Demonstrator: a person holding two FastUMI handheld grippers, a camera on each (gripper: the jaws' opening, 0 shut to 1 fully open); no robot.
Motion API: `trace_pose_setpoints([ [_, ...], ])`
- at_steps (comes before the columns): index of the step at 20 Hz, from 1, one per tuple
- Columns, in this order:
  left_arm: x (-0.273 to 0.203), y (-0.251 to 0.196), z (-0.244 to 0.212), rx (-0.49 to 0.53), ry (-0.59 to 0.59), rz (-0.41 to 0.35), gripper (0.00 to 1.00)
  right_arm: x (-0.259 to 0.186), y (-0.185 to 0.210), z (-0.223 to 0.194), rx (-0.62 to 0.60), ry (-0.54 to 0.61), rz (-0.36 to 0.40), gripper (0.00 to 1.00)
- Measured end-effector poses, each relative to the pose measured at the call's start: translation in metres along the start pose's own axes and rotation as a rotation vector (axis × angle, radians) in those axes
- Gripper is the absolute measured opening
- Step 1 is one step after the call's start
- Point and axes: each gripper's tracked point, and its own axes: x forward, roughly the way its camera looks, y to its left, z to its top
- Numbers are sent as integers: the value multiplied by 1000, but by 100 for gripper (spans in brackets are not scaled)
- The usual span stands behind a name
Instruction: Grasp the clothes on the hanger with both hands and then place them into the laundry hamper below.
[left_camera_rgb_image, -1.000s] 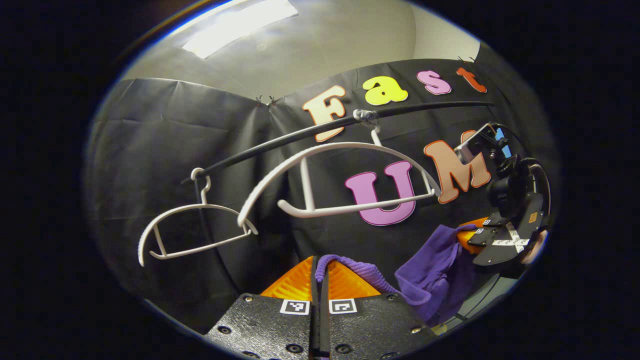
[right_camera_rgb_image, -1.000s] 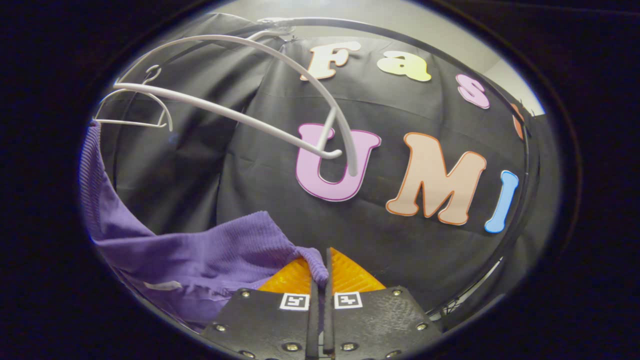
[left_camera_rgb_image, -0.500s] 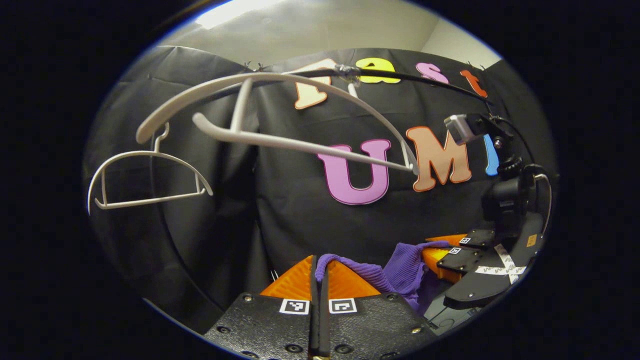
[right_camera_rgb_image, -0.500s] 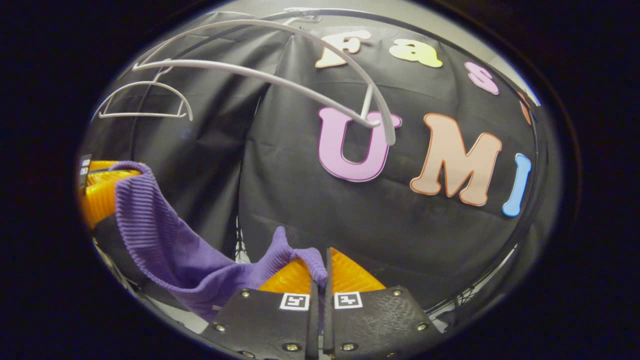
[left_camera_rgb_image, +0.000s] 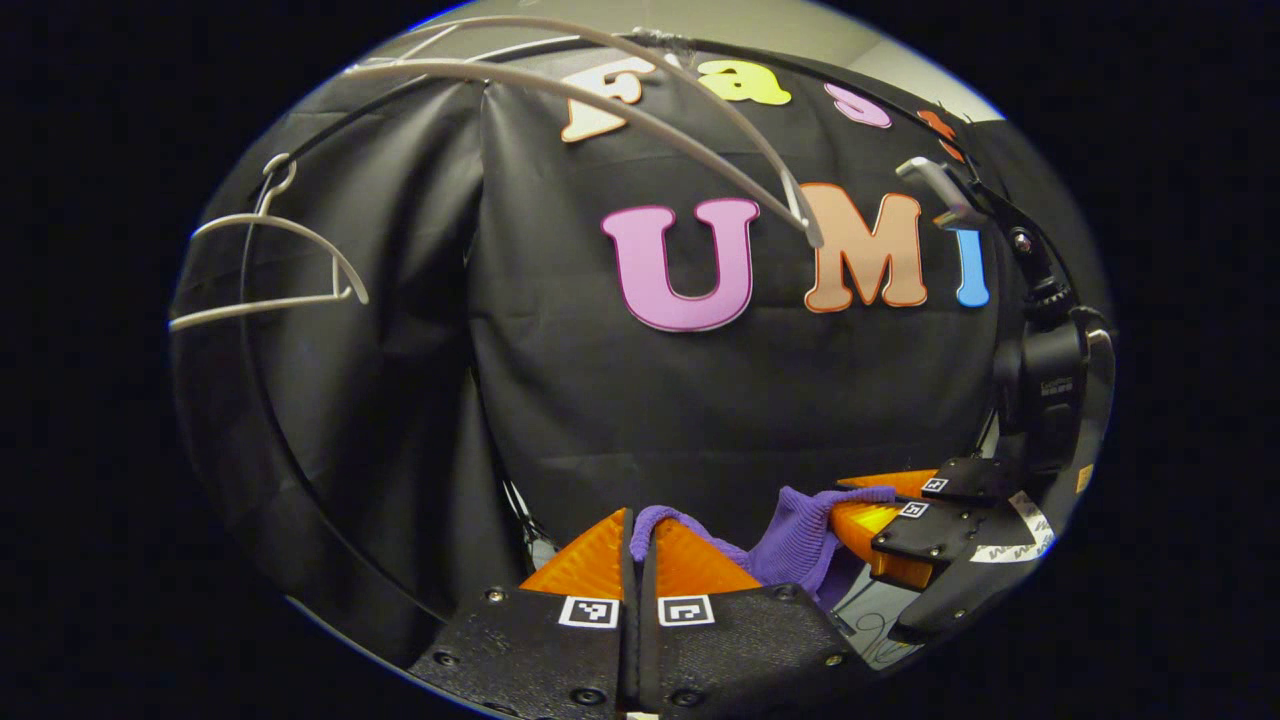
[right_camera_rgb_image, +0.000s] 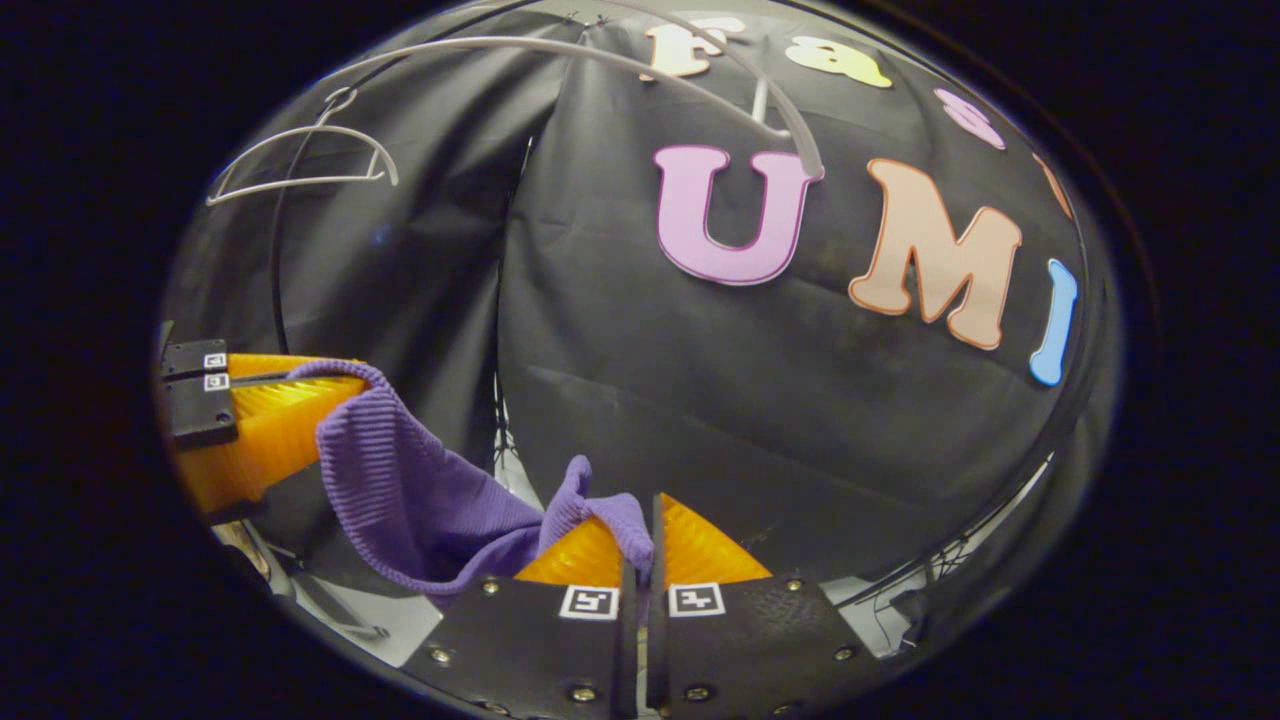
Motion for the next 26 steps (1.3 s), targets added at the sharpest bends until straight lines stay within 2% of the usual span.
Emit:
trace_pose_setpoints([
  [14, 15, -24, -107, -125, 310, -41, 0, 9, 18, -77, -37, 211, 60, 4],
  [18, 7, -29, -128, -222, 398, -35, 5, 10, 19, -81, -61, 219, 78, 2],
  [21, 13, -21, -128, -213, 375, -9, 5, 6, 20, -83, -41, 220, 86, 2],
  [22, 12, -20, -124, -208, 365, -8, 12, 6, 19, -82, -36, 218, 84, 2],
  [23, 12, -20, -123, -209, 357, -12, 4, 7, 18, -82, -32, 216, 82, 2],
  [26, 11, -21, -119, -200, 348, -23, 4, 7, 18, -81, -28, 210, 79, 3],
])
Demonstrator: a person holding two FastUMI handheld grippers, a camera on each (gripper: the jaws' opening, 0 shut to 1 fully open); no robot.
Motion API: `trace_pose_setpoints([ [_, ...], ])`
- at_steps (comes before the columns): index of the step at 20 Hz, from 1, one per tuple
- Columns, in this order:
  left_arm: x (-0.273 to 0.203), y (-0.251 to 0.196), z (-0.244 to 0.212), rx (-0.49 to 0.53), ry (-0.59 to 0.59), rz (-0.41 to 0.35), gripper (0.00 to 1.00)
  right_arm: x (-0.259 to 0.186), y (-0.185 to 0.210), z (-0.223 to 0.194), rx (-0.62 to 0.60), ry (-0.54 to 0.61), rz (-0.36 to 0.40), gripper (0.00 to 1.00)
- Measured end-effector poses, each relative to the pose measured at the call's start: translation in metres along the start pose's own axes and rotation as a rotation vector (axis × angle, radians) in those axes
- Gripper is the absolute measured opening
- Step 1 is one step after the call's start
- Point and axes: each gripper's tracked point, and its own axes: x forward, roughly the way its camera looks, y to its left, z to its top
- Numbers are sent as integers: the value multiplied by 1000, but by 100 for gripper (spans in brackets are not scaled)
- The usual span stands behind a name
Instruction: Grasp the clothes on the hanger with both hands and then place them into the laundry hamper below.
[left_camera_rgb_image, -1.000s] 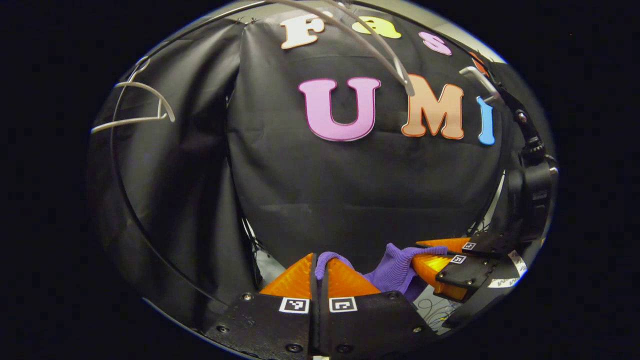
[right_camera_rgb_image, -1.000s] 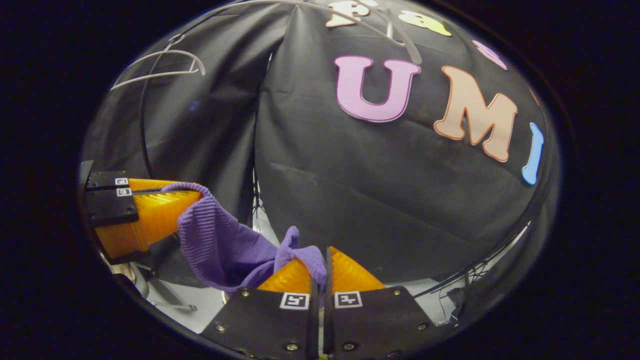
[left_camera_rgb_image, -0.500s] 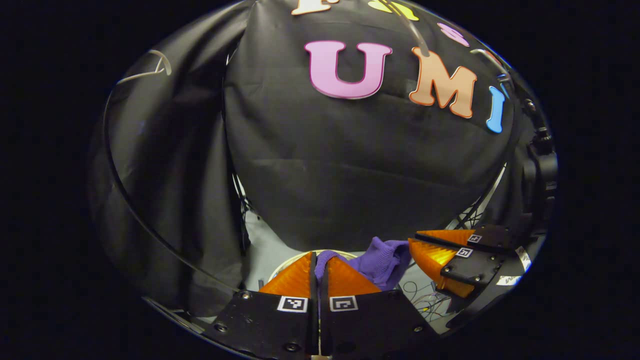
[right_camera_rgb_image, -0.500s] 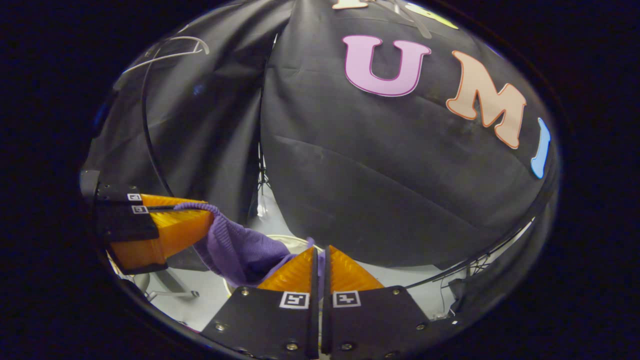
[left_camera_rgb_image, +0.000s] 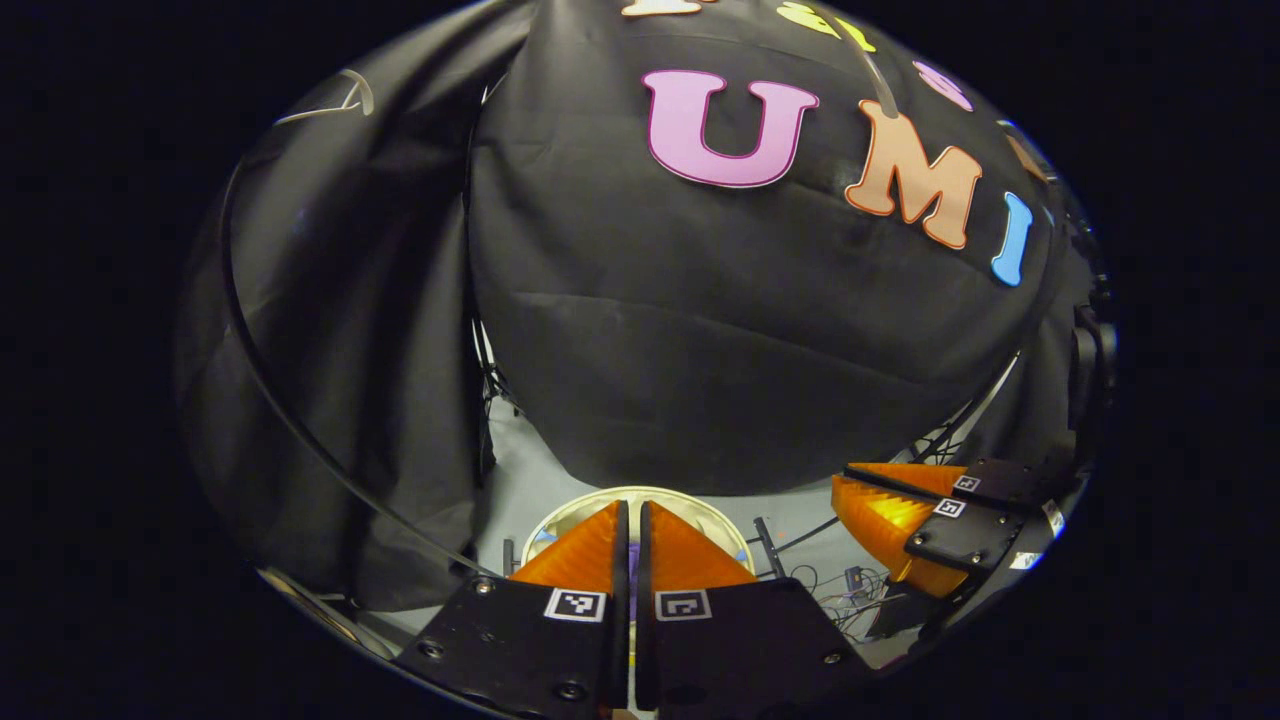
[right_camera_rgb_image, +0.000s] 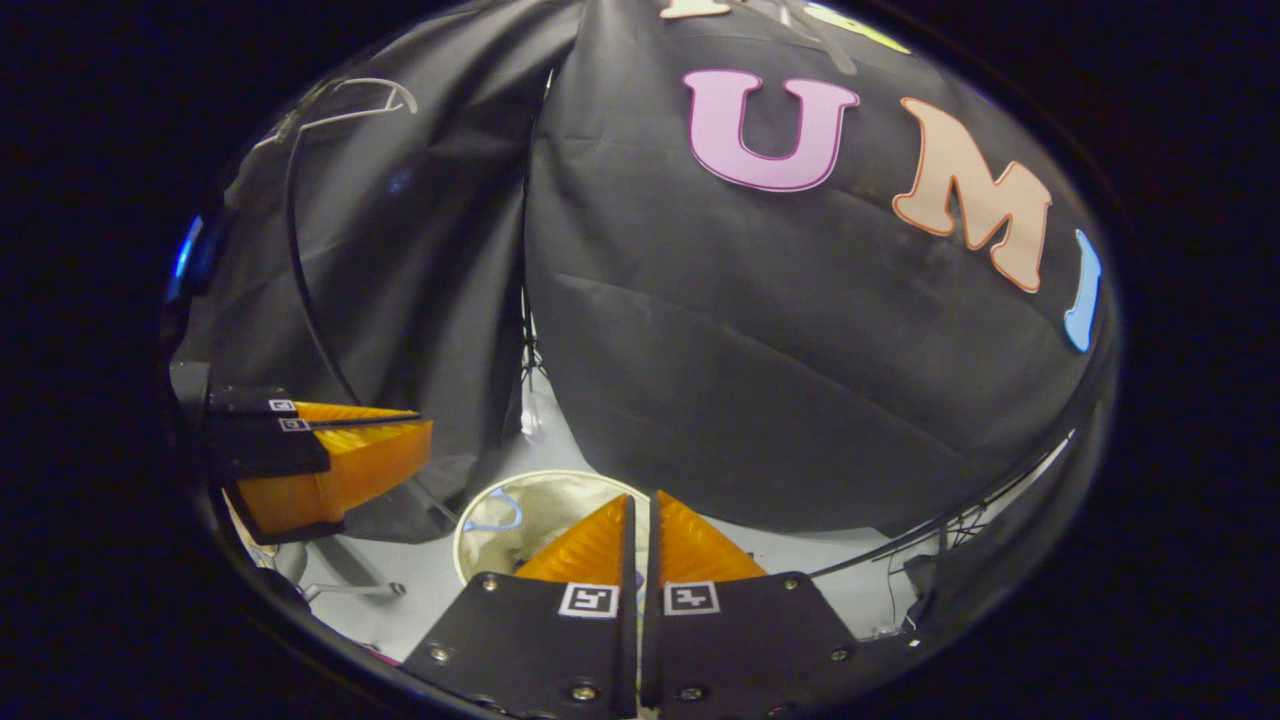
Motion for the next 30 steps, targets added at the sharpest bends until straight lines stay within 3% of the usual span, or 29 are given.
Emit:
trace_pose_setpoints([
  [8, -11, -7, 18, 16, -43, -22, 4, -10, -7, 10, 21, -38, -7, 2],
  [15, -43, -30, 66, 4, -187, -69, 4, -43, -29, 61, 62, -187, -53, 2],
  [19, -73, -50, 107, 16, -315, -108, 4, -80, -50, 105, 78, -321, -99, 3],
  [20, -85, -56, 117, 23, -344, -115, 0, -92, -56, 117, 80, -356, -111, 3],
  [21, -93, -63, 126, 29, -370, -123, 4, -101, -61, 128, 80, -387, -122, 3],
  [30, -181, -101, 223, 82, -615, -194, 4, -205, -98, 213, 122, -641, -205, 2],
])
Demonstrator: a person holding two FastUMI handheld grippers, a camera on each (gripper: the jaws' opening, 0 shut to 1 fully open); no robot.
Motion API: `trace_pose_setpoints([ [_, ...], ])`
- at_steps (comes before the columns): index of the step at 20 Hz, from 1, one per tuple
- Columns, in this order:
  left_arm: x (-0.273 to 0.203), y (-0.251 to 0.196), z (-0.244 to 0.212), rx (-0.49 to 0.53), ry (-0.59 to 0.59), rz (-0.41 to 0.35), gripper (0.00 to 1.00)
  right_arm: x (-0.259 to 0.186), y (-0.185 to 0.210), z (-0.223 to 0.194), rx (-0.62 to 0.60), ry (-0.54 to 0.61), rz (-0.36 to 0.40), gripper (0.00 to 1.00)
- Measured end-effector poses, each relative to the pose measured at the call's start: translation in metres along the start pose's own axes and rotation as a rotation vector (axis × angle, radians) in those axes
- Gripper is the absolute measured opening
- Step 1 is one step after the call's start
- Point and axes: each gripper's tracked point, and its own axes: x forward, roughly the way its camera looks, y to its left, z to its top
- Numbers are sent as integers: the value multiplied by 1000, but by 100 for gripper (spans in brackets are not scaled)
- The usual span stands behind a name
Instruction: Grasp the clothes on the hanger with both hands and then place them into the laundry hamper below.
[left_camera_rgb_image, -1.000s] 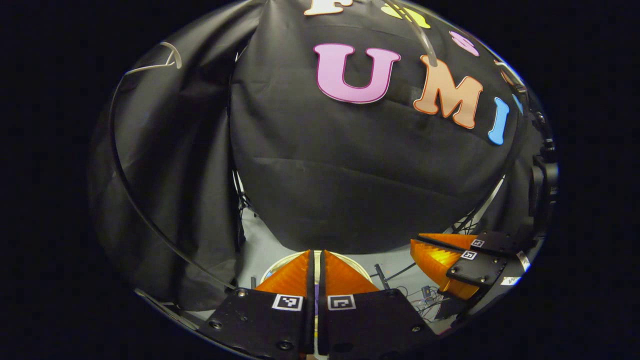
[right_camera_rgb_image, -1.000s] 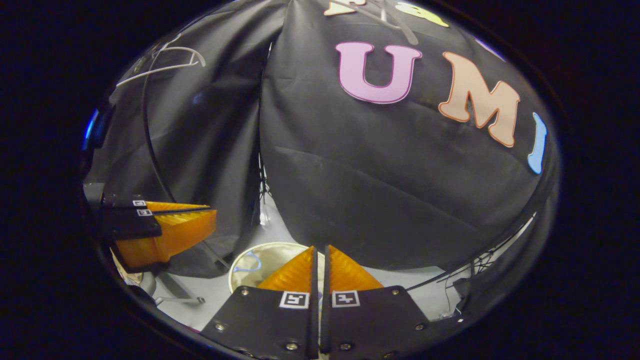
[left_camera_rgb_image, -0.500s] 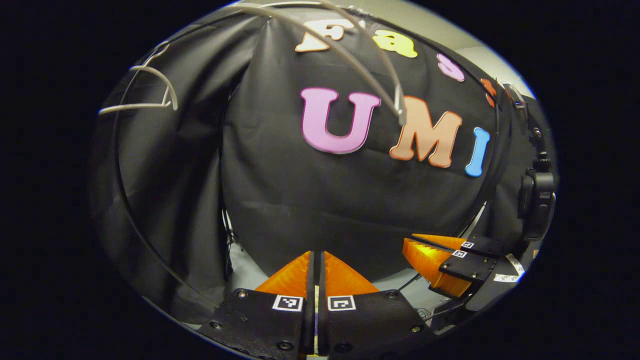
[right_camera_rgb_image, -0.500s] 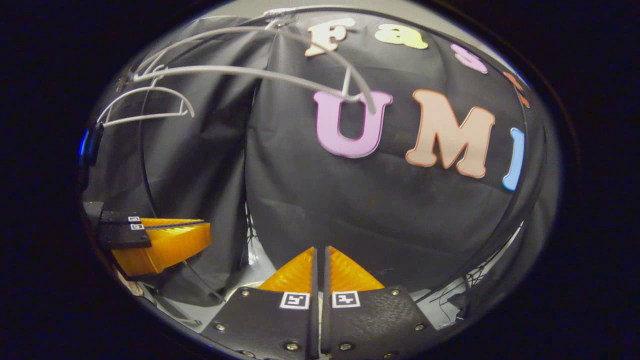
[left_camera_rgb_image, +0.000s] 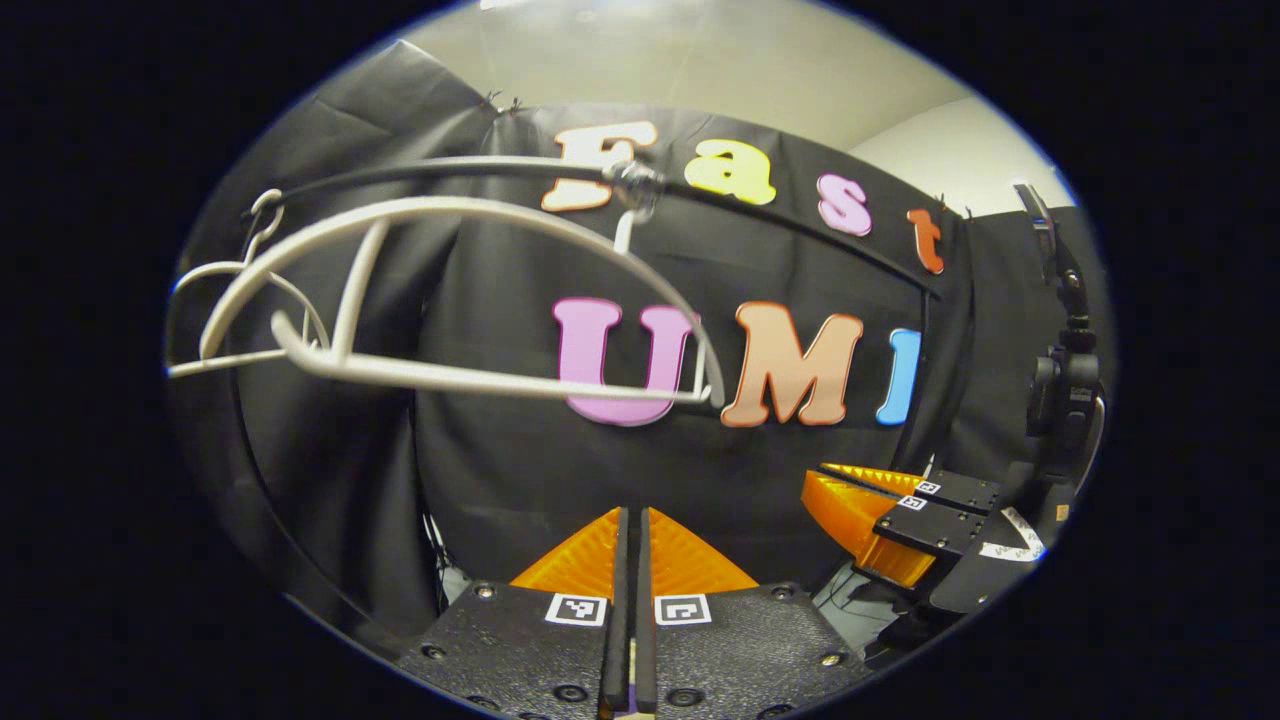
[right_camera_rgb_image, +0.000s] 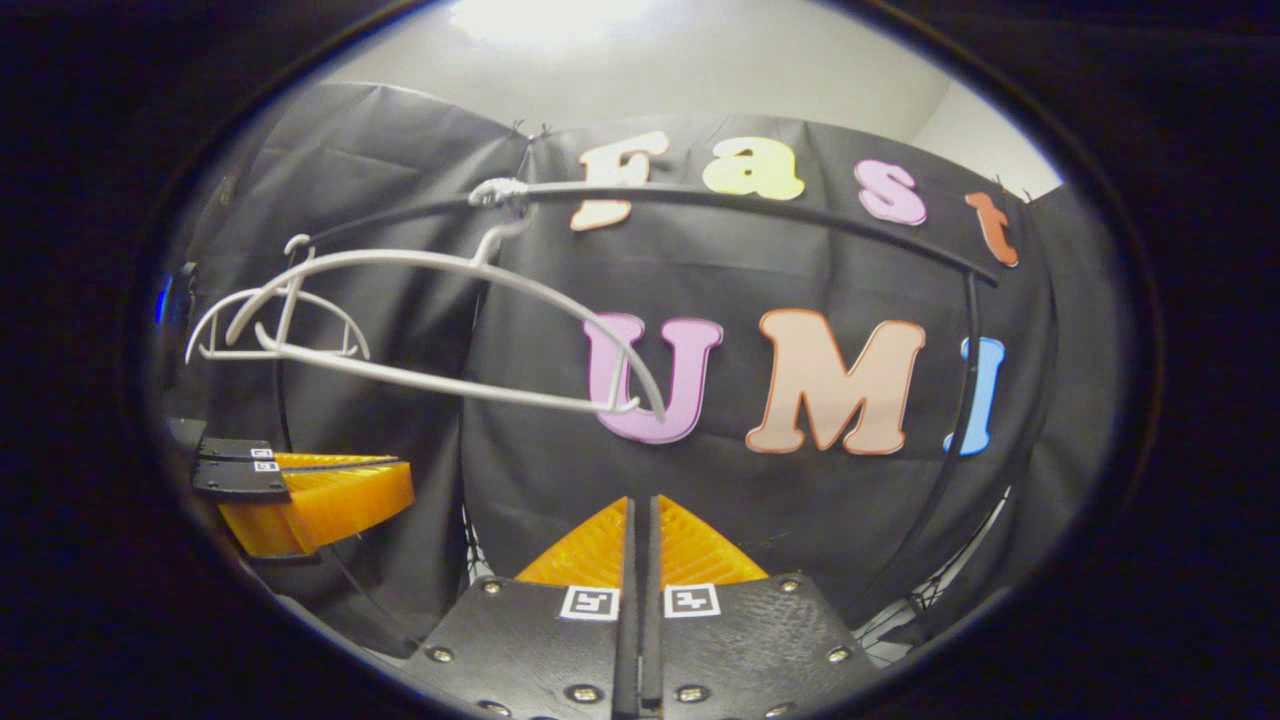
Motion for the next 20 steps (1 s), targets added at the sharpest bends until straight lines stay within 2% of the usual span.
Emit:
trace_pose_setpoints([
  [2, -7, -5, 25, 27, -49, -3, 0, -8, -5, 26, 16, -45, -12, 2],
  [3, -9, -7, 36, 38, -68, -5, 4, -14, -6, 38, 22, -69, -15, 2],
  [4, -13, -9, 46, 43, -85, -5, 0, -18, -8, 49, 27, -89, -18, 2],
  [6, -21, -13, 65, 47, -125, -7, 3, -25, -8, 67, 37, -122, -16, 2],
  [12, -41, -14, 96, 65, -192, 12, 0, -47, -8, 94, 64, -176, -9, 2],
  [13, -41, -16, 101, 71, -204, 11, 6, -48, -8, 96, 58, -184, -11, 2],
  [15, -43, -18, 105, 85, -213, 14, 17, -51, -7, 100, 51, -192, -10, 7],
  [16, -45, -18, 106, 89, -216, 15, 24, -54, -7, 102, 56, -193, -8, 13],
  [17, -48, -20, 108, 93, -222, 12, 42, -55, -6, 103, 66, -196, -4, 13],
  [18, -50, -21, 110, 97, -229, 12, 46, -59, -6, 105, 79, -197, -6, 22],
  [19, -53, -22, 110, 99, -234, 8, 50, -59, -8, 108, 91, -202, -7, 23],
  [20, -53, -22, 111, 102, -237, 10, 54, -61, -10, 110, 97, -208, -11, 33],
])
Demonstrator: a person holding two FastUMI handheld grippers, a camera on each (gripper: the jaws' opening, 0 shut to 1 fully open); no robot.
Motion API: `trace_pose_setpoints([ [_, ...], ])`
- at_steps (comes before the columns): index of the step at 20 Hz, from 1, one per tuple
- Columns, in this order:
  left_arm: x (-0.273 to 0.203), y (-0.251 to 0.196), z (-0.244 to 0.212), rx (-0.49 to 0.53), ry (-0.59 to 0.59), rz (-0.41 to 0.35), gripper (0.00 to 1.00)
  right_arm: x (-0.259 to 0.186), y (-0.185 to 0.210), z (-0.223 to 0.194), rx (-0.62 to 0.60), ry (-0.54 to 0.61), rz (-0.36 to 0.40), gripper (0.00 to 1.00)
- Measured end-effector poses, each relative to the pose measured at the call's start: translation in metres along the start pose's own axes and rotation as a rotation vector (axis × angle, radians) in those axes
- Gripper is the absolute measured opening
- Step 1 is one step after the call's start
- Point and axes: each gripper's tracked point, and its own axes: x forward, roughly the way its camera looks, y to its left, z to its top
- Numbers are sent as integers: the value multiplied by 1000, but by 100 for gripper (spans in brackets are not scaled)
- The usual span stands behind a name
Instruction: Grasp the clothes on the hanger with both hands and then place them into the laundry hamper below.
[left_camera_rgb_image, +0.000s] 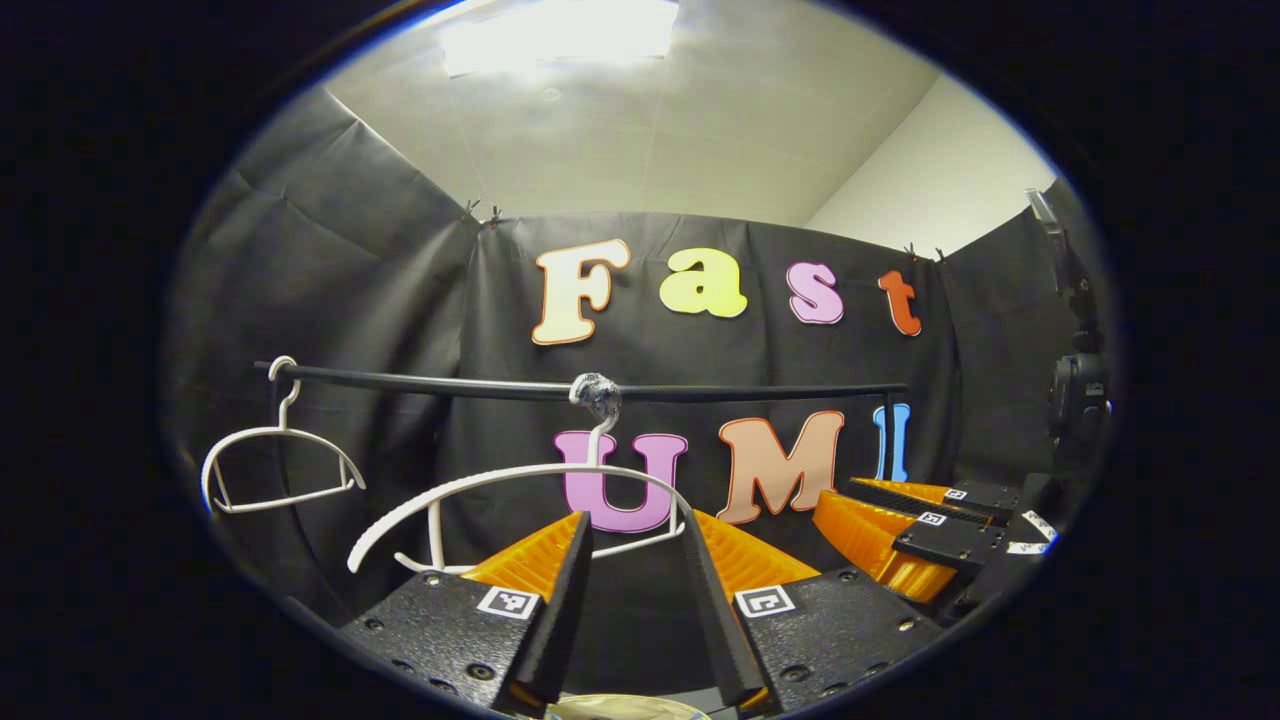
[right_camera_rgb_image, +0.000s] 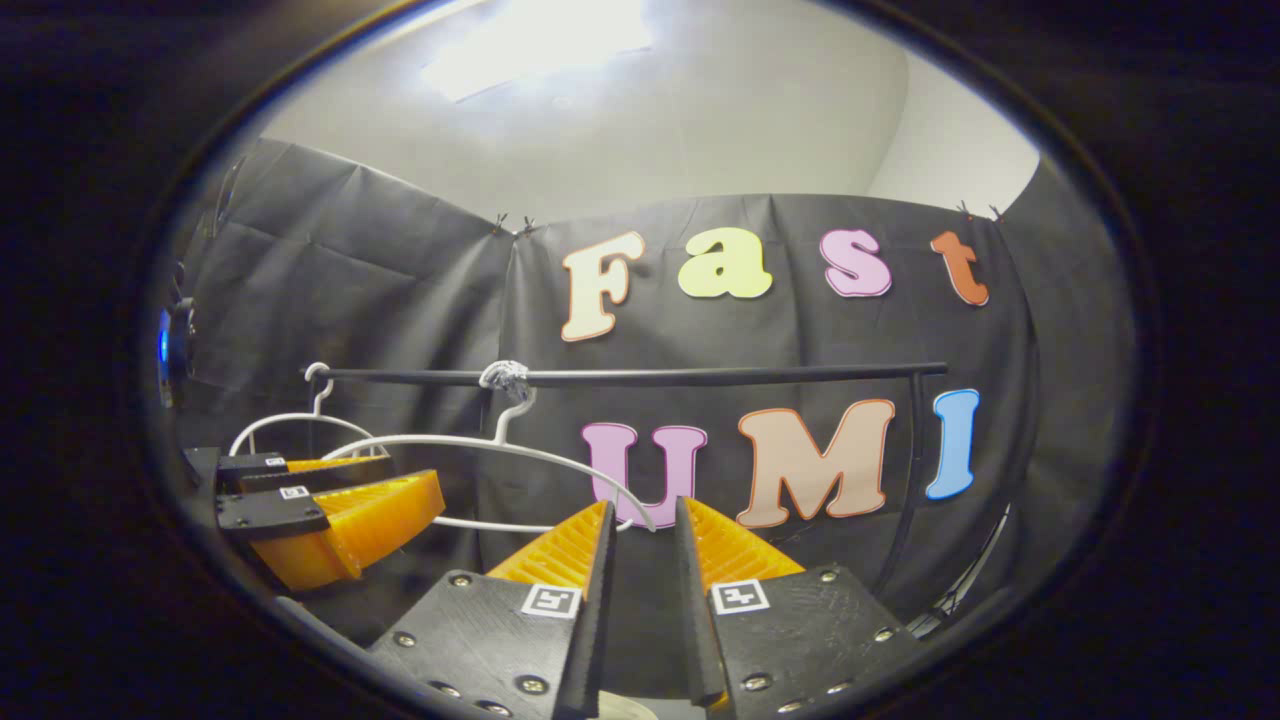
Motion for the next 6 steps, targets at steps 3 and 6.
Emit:
trace_pose_setpoints([
  [3, -3, 0, 10, 9, -18, 7, 77, -4, -1, 6, 11, -10, -1, 48],
  [6, -3, -2, 11, 9, -31, 4, 92, -9, -2, 13, 15, -19, -1, 72],
])
